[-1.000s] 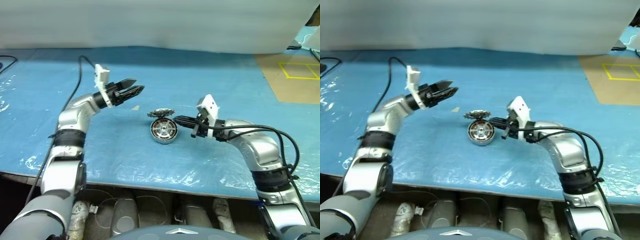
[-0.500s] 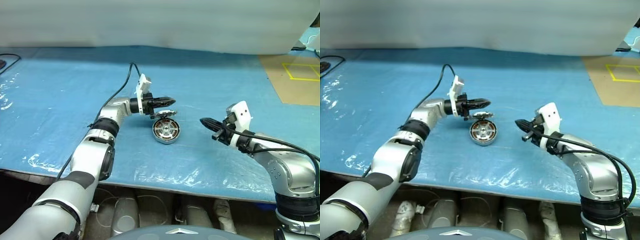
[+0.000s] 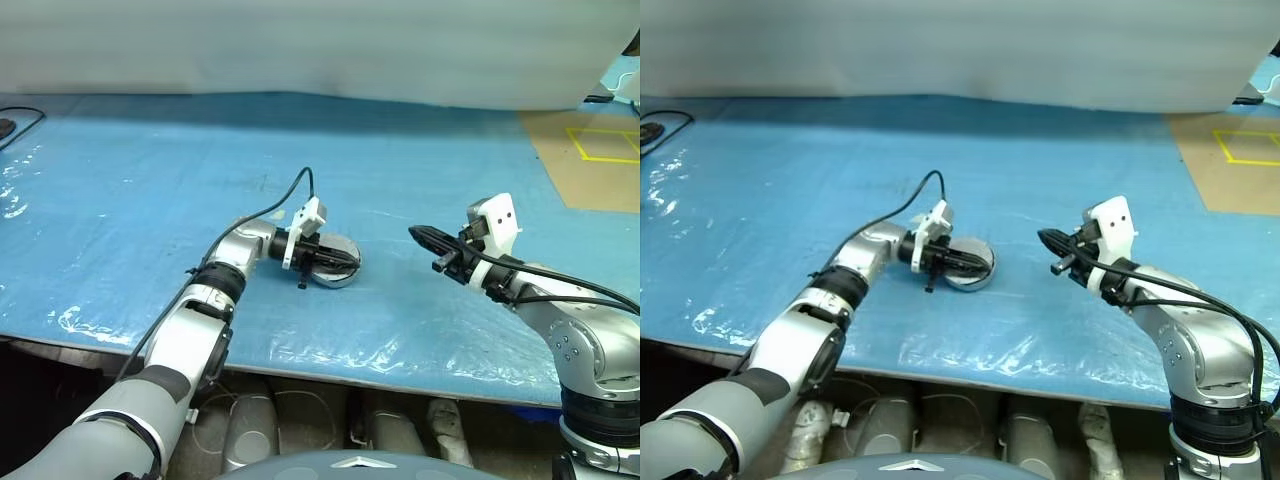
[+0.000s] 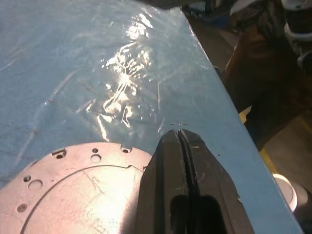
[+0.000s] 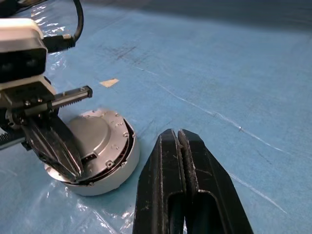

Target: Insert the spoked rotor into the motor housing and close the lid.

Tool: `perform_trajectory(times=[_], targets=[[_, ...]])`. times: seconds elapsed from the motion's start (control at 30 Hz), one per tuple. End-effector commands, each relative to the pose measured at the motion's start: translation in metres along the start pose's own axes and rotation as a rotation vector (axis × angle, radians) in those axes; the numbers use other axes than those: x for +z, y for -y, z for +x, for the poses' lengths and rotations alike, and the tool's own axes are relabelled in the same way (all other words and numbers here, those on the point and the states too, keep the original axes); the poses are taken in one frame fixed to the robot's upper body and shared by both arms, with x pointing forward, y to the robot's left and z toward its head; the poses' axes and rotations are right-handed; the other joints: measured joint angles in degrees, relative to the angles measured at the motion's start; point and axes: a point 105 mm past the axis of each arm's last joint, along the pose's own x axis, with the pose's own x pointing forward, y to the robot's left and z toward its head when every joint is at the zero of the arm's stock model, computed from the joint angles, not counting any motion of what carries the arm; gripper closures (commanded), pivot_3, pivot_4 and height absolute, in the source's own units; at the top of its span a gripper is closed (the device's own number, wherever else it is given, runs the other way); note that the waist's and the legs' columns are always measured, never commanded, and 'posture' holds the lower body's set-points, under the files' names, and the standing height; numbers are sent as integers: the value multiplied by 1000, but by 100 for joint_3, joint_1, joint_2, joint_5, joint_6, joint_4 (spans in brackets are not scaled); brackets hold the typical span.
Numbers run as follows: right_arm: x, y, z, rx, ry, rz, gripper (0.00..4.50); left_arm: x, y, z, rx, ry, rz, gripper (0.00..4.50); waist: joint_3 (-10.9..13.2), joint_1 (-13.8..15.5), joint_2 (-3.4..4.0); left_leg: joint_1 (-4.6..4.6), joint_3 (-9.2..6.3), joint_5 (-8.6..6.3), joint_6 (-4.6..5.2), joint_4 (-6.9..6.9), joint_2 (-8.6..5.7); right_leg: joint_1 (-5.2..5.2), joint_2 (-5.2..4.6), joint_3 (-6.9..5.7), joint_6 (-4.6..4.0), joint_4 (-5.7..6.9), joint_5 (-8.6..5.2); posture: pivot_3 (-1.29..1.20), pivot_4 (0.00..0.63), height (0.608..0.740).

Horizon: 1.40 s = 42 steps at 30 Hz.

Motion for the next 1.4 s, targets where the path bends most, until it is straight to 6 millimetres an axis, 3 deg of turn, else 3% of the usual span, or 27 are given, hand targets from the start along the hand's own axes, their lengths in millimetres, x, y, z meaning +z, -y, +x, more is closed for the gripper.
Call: perform_trajectory(times=[0.03,0.2,0.27,0.43,0.57,0.67,0.73,0.87,1.03,1.2,1.4], targets=[[9,-2,2,11,26,-31,4500,-7,3,1,-10,-45,41,4459,0,0,0,2,0,0,0,0,-1,2,-1,0,0,0,0,0,150,740],[8,-11,10,51,18,-54,4500,-20,11,4,-28,-69,55,4459,-2,-6,3,11,1,0,0,-3,0,10,-2,0,0,-1,-1,0,150,740],[8,-14,14,64,19,-59,4500,-14,11,6,-14,-26,67,4459,-2,-6,4,20,2,0,0,-5,0,20,-3,0,4,-2,-3,0,150,740],[16,-14,18,73,45,-84,4500,46,3,3,62,221,125,4459,0,-7,2,27,3,-1,9,-4,-1,32,-23,-6,41,-1,-24,0,150,740],[30,-15,21,64,95,-148,4500,100,19,-17,62,420,133,4459,1,-37,3,18,4,1,8,-7,-1,22,-36,-9,7,1,-4,0,150,740],[28,-23,26,65,82,-294,4500,113,35,-34,84,482,98,4459,-2,-76,8,3,8,7,-2,-14,-1,-4,-35,-9,1,7,-6,0,150,740],[18,-24,33,56,42,-400,4500,101,41,-45,135,453,80,4459,-4,-113,11,2,11,7,-2,-20,-5,-8,-31,-9,-4,8,-12,0,150,740],[11,-33,48,155,63,-398,3608,56,48,-73,278,325,41,4500,-3,-234,12,-5,13,3,4,-22,-4,-18,-19,-9,7,7,-22,0,150,740],[7,-49,67,285,79,-328,1907,15,52,-101,419,211,-3,4500,-2,-235,13,-18,11,-2,11,-13,3,-29,-10,-9,38,9,-39,0,150,740],[5,-77,80,484,74,-271,178,7,52,-120,522,249,-54,4500,-2,-223,12,-22,11,-2,12,-10,3,-28,-12,-9,1,12,-18,0,150,740],[-8,-71,94,507,9,-207,20,3,59,-121,554,250,-63,4500,-2,-230,12,-22,11,-1,11,-11,5,-28,-8,-7,-3,12,-17,0,150,740]])
